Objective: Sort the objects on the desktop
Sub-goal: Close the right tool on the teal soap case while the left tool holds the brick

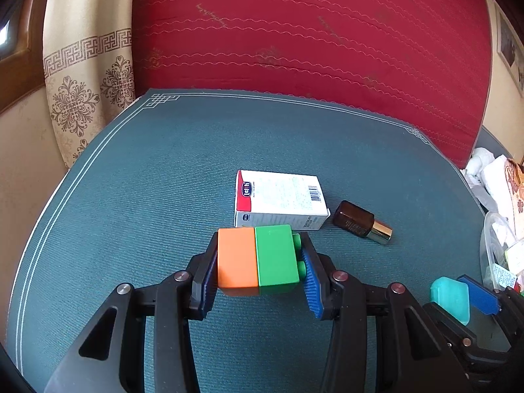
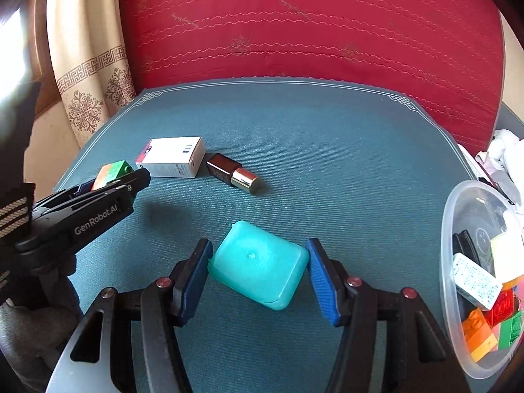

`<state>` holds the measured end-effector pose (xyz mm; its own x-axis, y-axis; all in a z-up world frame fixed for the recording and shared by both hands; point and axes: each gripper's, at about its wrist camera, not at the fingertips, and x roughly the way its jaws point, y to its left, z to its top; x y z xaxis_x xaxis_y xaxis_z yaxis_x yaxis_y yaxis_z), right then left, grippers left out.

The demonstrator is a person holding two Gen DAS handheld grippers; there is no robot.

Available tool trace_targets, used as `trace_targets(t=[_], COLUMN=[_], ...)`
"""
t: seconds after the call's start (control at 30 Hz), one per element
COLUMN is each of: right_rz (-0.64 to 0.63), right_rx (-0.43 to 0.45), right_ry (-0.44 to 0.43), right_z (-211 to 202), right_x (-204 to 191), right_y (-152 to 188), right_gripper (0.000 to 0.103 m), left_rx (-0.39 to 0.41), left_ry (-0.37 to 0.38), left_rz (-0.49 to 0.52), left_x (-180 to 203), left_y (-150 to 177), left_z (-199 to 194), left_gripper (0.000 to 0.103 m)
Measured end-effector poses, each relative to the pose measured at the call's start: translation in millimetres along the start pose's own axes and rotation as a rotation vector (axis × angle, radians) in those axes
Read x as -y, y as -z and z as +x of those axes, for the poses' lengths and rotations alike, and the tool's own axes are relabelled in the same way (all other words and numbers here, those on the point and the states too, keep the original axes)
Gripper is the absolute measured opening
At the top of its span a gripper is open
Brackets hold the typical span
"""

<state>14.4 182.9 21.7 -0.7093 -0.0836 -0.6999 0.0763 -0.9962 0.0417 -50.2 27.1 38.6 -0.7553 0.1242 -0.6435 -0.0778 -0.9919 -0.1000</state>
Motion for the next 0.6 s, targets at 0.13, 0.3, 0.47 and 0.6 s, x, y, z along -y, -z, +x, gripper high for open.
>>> trace_targets(t=[0.13,0.3,0.47,0.6], right_rz=[0.015,0.043,0.077,0.110], right_rx=[0.028,0.062,0.089,0.109], right_ry=[0.001,0.014,0.035,0.060], right_z=[-15.5,-32.3,-48.4,-60.2], right_x=[5.7,15.4,29.6,45.2], right_y=[3.0,4.3,7.9,12.4], right_gripper=[0.063,0.063,0.063,0.063], left_rx=[0.009,0.018,0.032,0.028], left_ry=[-0.001,-0.003,-0.002,0.008], left_rz=[0.015,0.031,0.051,0.070], left_x=[2.9,7.1,14.8,24.0], left_y=[-1.0,-1.6,-0.6,6.0], left_z=[-1.4,-3.9,-9.9,-13.8], left_gripper=[0.047,0.047,0.047,0.047])
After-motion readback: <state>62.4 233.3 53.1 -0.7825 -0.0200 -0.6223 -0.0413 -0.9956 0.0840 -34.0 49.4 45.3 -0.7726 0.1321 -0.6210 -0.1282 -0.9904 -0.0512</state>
